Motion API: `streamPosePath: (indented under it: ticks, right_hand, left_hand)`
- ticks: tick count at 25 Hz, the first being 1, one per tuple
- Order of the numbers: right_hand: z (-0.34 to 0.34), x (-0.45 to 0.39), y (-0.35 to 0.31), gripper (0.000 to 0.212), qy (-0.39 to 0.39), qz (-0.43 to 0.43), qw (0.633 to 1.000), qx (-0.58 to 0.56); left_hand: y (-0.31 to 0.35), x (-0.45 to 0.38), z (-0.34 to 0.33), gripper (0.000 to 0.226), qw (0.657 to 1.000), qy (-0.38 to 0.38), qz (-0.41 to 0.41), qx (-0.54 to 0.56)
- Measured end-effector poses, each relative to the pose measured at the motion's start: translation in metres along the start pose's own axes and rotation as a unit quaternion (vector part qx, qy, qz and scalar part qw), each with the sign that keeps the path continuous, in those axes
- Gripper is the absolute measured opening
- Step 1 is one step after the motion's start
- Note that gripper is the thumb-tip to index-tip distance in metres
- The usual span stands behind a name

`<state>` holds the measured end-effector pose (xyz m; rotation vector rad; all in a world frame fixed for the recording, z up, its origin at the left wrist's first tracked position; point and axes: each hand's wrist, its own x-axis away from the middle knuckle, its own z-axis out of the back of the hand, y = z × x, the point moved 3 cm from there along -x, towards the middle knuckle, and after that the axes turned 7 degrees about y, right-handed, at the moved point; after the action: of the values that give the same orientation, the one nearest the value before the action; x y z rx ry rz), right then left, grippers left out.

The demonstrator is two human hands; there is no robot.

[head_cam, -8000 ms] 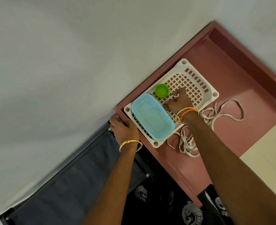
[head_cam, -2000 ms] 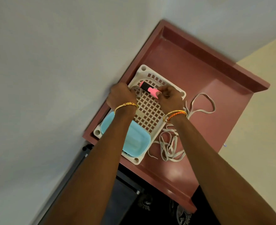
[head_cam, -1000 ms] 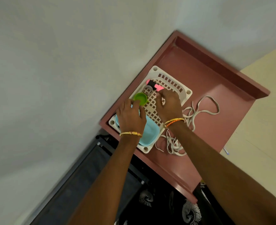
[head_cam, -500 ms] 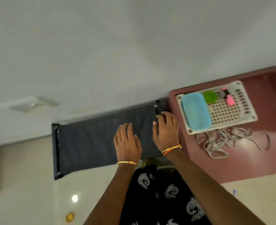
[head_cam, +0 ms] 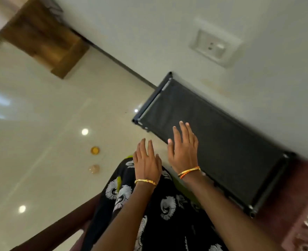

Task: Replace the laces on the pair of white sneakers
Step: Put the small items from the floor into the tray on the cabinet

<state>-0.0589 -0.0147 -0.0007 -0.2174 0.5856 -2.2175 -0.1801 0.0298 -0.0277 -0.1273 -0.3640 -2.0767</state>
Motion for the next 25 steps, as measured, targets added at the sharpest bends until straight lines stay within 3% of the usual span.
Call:
streamPosePath:
  ticks: [9,18,22,25]
  right_hand:
    - [-0.105,-0.054,-0.151,0.044,-0.173,0.222,0.96,-0.01]
    - [-0.244,-0.058,-0.247,0.037,-0.336,0.33,0.882,0.035]
    - [-0.324,-0.048,-0.269,0.041,-0.393,0.381,0.833,0.08]
    - [-0.391,-0.045,-0.276,0.044,-0.409,0.416,0.805,0.106]
  left_hand:
    - [-0.16,-0.03,0.017,0.05,0.956,0.003,0.277,0.095]
    - [-0.297,-0.029,-0.014,0.044,0.85,-0.029,0.499,0.166]
    - [-0.352,-0.025,-0.053,0.044,0.775,-0.032,0.592,0.219]
    - [-0.391,-0.025,-0.102,0.047,0.754,-0.04,0.618,0.221]
